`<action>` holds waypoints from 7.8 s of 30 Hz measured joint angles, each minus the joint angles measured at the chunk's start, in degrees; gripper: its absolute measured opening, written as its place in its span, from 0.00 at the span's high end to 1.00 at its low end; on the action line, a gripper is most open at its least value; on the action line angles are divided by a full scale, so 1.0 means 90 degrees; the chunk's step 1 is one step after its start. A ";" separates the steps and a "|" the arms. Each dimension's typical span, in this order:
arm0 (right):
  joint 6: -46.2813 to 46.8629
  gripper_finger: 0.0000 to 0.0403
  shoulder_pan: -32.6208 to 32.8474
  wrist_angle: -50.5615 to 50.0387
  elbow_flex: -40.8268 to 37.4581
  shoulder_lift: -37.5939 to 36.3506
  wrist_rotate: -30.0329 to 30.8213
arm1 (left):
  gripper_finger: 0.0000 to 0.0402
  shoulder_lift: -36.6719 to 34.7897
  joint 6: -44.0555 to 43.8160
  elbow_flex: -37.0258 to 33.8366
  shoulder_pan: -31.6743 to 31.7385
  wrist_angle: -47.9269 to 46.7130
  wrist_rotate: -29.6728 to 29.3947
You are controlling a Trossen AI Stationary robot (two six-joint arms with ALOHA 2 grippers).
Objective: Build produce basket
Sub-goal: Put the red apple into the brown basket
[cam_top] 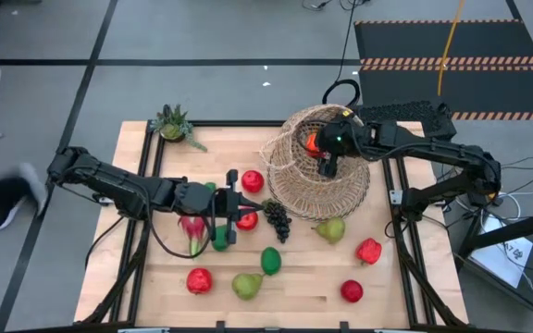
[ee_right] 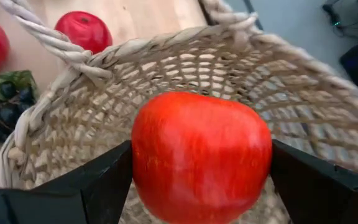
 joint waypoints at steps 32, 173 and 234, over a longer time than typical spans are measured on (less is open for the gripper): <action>-0.0894 0.17 -0.1304 0.0604 -0.1147 -0.0002 -0.1324 | 0.98 0.0000 0.0011 0.0000 0.0002 0.0084 0.0000; 0.0269 0.02 0.5292 0.2361 -0.2111 -0.1957 0.2988 | 0.57 0.1478 -0.1057 -0.0567 0.0752 -0.2369 0.0874; 0.0395 0.02 0.5292 0.2243 -0.2116 -0.1955 0.2984 | 0.63 0.0487 -0.1074 -0.2506 0.1005 0.0190 0.1673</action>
